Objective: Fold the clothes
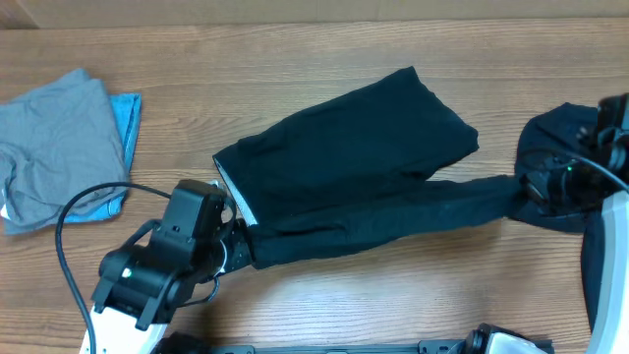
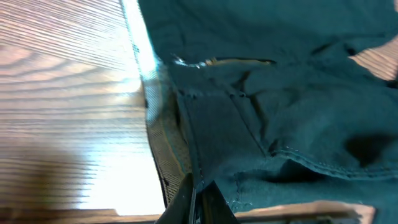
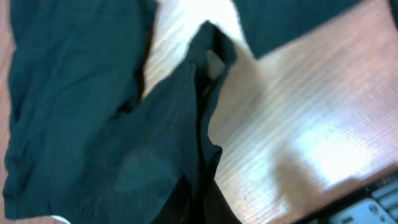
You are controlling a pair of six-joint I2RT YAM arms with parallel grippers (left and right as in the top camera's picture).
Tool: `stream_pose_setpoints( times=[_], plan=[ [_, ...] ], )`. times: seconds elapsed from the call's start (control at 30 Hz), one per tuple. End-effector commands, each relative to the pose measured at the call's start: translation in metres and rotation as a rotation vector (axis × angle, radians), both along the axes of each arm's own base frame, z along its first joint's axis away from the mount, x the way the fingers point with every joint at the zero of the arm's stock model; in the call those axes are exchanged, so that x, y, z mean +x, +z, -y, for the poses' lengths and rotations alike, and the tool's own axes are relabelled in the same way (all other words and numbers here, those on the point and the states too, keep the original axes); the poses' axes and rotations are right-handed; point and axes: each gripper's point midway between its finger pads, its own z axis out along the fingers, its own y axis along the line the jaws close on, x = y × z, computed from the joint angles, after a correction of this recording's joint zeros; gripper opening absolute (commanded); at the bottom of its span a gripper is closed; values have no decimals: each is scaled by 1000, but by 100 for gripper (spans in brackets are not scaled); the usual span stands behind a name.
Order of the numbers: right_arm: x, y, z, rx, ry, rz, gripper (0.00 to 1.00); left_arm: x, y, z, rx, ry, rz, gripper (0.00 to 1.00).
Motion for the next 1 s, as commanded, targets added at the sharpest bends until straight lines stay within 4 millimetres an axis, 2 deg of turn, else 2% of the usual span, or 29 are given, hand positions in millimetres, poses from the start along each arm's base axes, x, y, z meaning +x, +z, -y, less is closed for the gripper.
stream_pose_setpoints(
  times=[0.0,0.1,0.3,0.4,0.67,0.8,0.87,0.97],
  plan=[
    [20,14,-13,-49,97,78,4,17,5,-14,86,64,41,4],
    [35,12,-16,-88,129,102,4,28,12,-18,103,90,88,4],
    [68,10,-20,-102,155,175,4,56,53,-43,171,211,254,4],
    [82,12,-22,-110,164,216,4,65,63,-49,171,241,300,4],
    [117,22,-27,-131,185,341,4,86,60,-54,217,270,316,4],
    [126,14,-27,-129,186,331,4,95,46,-58,272,282,279,4],
    [132,3,-29,-110,193,312,4,101,38,-63,319,294,256,4],
    [142,-4,-32,-89,204,316,4,106,34,-71,378,318,253,4]
  ],
)
